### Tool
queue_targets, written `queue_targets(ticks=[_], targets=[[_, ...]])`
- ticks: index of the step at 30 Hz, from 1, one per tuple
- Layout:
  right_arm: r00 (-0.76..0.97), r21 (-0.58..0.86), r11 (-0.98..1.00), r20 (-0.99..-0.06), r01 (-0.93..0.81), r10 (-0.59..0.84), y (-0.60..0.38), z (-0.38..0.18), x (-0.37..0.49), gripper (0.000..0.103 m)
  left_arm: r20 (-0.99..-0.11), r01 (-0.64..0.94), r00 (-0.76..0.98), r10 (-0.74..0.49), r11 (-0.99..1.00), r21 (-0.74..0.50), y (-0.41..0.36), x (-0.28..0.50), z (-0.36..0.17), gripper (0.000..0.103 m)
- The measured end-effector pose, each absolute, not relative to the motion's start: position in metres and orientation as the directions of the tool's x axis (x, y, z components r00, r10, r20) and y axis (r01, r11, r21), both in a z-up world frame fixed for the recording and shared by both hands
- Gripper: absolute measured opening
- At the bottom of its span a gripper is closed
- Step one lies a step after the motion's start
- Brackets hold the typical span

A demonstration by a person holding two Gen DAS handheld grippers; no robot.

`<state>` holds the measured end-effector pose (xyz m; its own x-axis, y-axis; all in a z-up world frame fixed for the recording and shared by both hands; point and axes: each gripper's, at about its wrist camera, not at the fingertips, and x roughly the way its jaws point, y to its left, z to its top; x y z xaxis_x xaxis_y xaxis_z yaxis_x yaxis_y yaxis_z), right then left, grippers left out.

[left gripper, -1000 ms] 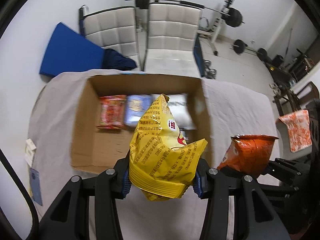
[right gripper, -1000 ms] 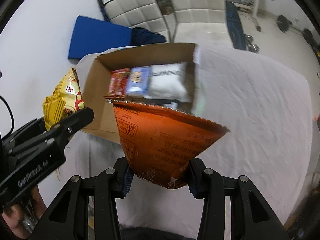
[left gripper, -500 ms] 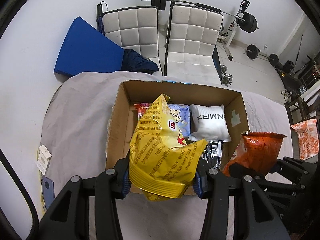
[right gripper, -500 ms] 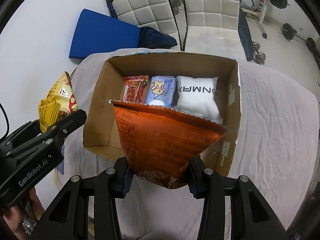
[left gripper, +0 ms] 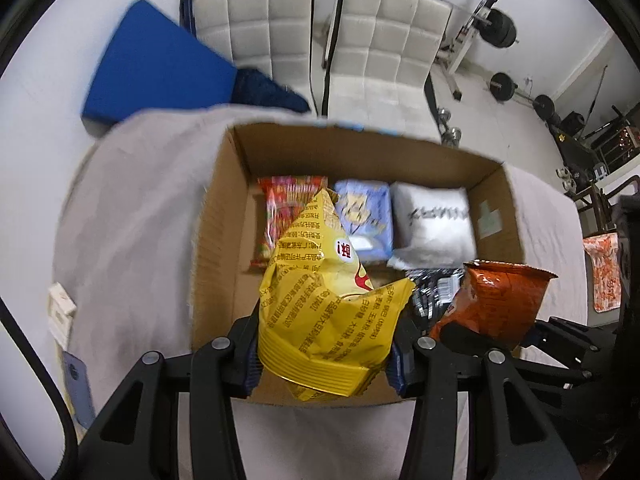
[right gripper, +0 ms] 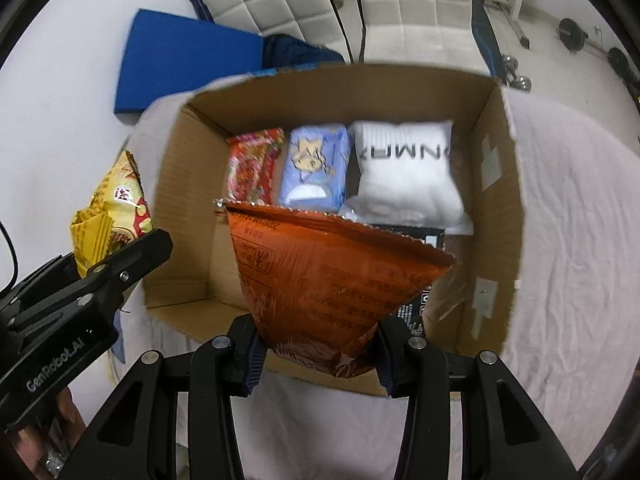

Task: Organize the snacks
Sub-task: 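Carry both chip bags into the box and release them in the empty row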

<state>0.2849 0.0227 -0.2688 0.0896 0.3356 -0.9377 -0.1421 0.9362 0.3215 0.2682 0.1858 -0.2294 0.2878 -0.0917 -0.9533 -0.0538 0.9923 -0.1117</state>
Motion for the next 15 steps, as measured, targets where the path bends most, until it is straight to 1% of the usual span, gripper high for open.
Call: queue_targets(ticks=[8, 15], targets=[[0.036, 0.315, 0.937, -0.945, -0.153, 0.324, 0.048, -0.318, 0.290, 0.047, -0.977, -0.082, 0.113, -0.182, 0.978, -0.191, 0.199, 0.289, -0.309, 0.045], [-0.014, 0.326, 0.936, -0.945, -0.133, 0.327, 0.064, -0.358, 0.292, 0.048, -0.978, -0.069, 0.040, -0.203, 0.976, -0.206, 0.198, 0.301, -0.338, 0.047]])
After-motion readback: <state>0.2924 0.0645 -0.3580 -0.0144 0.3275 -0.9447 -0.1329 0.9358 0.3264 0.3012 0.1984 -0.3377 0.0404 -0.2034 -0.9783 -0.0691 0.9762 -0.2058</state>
